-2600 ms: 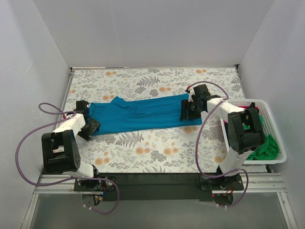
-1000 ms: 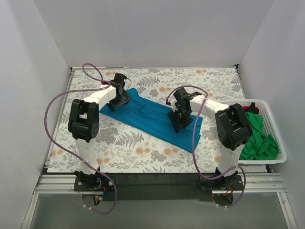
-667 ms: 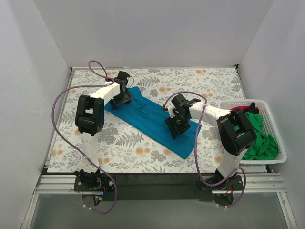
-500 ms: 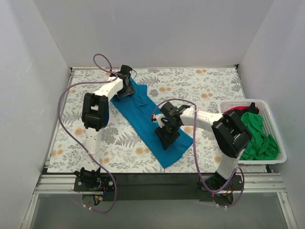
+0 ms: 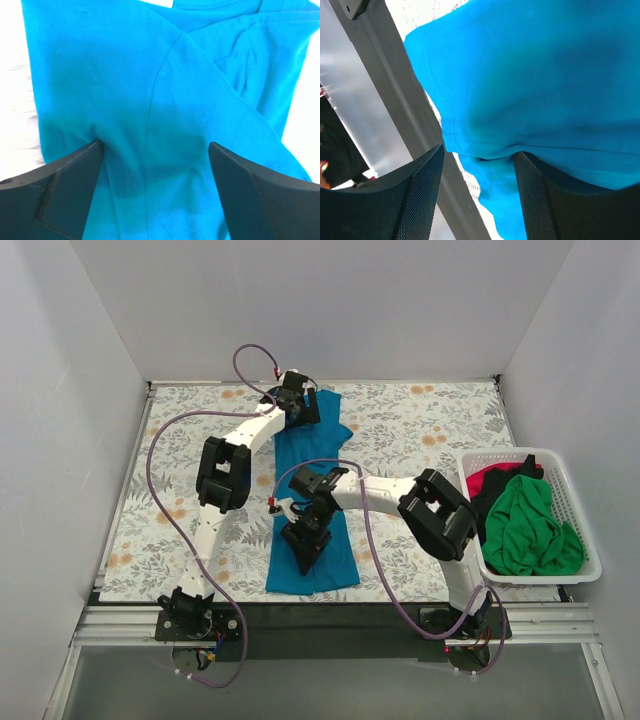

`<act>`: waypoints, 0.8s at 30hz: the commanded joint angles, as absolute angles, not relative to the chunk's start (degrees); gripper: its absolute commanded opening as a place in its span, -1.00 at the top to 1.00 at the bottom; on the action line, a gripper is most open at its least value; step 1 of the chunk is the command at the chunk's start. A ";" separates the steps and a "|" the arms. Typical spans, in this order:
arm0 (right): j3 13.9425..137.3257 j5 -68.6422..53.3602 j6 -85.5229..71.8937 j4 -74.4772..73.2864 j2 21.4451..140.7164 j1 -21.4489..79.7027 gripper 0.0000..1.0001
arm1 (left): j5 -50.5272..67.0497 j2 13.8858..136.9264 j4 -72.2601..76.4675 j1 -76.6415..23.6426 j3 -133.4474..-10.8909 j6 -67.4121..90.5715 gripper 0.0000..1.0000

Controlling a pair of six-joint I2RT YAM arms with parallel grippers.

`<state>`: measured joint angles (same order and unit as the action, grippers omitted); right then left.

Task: Fold and stack the t-shirts
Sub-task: Fold the tshirt

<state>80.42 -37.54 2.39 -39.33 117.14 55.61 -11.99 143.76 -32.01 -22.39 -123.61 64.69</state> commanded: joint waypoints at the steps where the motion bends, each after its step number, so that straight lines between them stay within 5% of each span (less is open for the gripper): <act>1: 78.33 -34.73 2.99 -41.57 113.67 56.25 -0.30 | -3.16 148.62 -29.71 -24.00 -122.87 65.47 -0.75; 12: 71.45 -23.47 -0.95 -39.99 94.22 34.21 -0.35 | -10.89 135.20 -23.82 -23.47 -124.63 65.30 -0.85; 16: 74.34 -25.47 -9.87 -30.65 96.66 20.37 -0.26 | -12.13 127.49 -25.91 -23.47 -119.13 65.65 -0.85; 24: 79.19 -27.25 -27.32 -12.85 107.82 14.33 -0.11 | -7.74 115.67 -23.21 -25.22 -98.21 58.03 -0.70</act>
<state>76.40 -25.80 -17.32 -23.59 104.27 15.18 -9.52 121.30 -24.43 -23.97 -104.40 62.85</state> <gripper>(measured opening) 0.559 0.869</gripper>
